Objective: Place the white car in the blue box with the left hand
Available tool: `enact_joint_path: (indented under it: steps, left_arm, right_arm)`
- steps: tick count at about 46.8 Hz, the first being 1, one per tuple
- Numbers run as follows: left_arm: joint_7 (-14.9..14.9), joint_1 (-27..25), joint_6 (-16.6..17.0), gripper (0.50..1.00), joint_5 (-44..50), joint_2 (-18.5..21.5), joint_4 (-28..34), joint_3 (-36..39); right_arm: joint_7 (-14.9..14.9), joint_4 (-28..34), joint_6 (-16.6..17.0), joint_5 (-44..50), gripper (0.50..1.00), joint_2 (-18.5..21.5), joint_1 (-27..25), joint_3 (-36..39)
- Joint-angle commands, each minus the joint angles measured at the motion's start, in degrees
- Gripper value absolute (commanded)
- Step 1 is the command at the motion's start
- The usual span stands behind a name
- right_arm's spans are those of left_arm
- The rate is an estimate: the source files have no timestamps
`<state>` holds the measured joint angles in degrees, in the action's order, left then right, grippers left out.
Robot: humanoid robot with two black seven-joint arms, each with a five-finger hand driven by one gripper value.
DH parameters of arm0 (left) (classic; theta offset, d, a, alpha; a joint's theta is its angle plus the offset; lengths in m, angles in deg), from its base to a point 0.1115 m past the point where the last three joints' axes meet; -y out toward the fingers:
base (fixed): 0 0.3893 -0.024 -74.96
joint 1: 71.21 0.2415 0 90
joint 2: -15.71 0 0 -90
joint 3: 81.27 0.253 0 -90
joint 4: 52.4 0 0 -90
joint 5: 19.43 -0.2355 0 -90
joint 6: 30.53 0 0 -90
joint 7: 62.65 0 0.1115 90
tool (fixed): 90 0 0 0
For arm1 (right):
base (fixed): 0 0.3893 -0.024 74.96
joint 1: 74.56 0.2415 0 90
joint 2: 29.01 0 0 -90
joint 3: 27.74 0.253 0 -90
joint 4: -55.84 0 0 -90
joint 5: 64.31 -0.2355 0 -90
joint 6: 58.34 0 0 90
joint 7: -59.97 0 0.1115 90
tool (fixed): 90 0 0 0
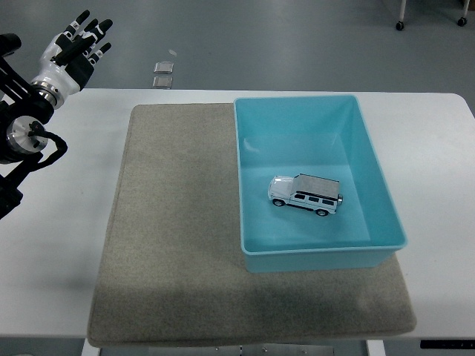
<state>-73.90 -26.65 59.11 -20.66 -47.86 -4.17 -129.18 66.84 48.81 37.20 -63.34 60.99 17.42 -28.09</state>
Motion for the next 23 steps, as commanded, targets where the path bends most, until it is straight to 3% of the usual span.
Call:
enact_joint_path:
  steps: [1,23]
  left_arm:
    - [0.0,0.01,0.1,0.996,0.01,0.03,-0.06,0.0]
    - [0.0,1.68,0.02,0.996,0.09,-0.15,0.11,0.09]
  right_arm:
    - [0.07,0.0,0.0,0.0,0.936,0.0,-0.04,0.0]
    - [-0.19,-0.09,-0.09,0.62,0.936,0.0,-0.3,-0.35]
